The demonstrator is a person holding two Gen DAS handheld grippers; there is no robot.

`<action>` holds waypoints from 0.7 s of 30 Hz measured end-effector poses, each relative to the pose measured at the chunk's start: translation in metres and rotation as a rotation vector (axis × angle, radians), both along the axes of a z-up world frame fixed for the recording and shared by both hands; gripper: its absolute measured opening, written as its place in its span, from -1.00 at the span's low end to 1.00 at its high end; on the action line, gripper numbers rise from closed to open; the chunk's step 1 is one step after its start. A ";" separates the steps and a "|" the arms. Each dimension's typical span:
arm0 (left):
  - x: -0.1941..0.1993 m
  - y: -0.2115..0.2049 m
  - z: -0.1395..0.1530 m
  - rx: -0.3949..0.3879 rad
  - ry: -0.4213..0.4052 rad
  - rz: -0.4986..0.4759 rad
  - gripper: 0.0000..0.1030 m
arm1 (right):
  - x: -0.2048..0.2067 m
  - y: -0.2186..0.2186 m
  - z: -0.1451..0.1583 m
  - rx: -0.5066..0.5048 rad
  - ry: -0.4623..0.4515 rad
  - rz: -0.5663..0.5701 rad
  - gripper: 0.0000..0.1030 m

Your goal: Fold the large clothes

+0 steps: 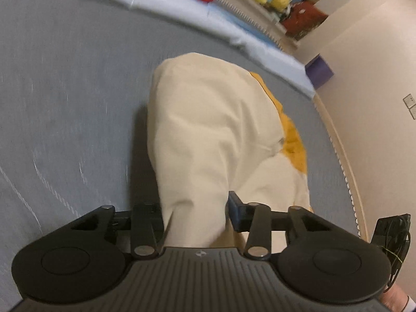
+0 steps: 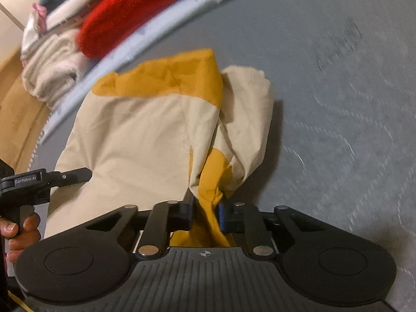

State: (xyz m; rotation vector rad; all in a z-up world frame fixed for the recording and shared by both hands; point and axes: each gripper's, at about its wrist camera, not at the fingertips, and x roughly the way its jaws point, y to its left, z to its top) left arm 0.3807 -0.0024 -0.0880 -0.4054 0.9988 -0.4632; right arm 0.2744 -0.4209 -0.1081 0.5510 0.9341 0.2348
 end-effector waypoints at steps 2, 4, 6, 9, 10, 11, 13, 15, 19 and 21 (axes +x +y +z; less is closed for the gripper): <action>0.007 0.007 0.018 0.005 -0.056 0.013 -0.13 | 0.007 0.010 0.008 0.022 -0.055 -0.009 -0.79; 0.015 0.016 0.035 0.032 -0.112 0.025 -0.12 | 0.018 0.021 0.017 0.029 -0.110 -0.006 -0.81; 0.028 0.032 0.045 0.020 -0.139 0.060 -0.11 | 0.028 0.038 0.027 0.036 -0.169 -0.009 -0.82; 0.048 0.057 0.050 -0.001 -0.128 0.126 0.07 | 0.043 0.060 0.037 0.037 -0.245 -0.013 -0.82; 0.055 0.065 0.050 0.012 -0.118 0.148 0.21 | 0.049 0.067 0.037 0.029 -0.256 -0.018 -0.82; 0.060 0.073 0.049 0.036 -0.109 0.190 0.32 | 0.054 0.074 0.036 0.009 -0.256 -0.023 -0.82; 0.064 0.090 0.050 0.075 -0.110 0.274 0.37 | 0.065 0.083 0.028 -0.030 -0.222 -0.034 -0.79; 0.062 0.101 0.053 0.084 -0.096 0.309 0.42 | 0.071 0.085 0.020 -0.072 -0.187 -0.037 -0.61; 0.050 0.096 0.053 0.129 -0.038 0.163 0.42 | 0.066 0.087 0.014 -0.166 -0.132 -0.100 -0.22; 0.036 0.089 0.046 0.170 -0.006 0.040 0.43 | 0.058 0.083 0.019 -0.130 -0.139 -0.097 -0.22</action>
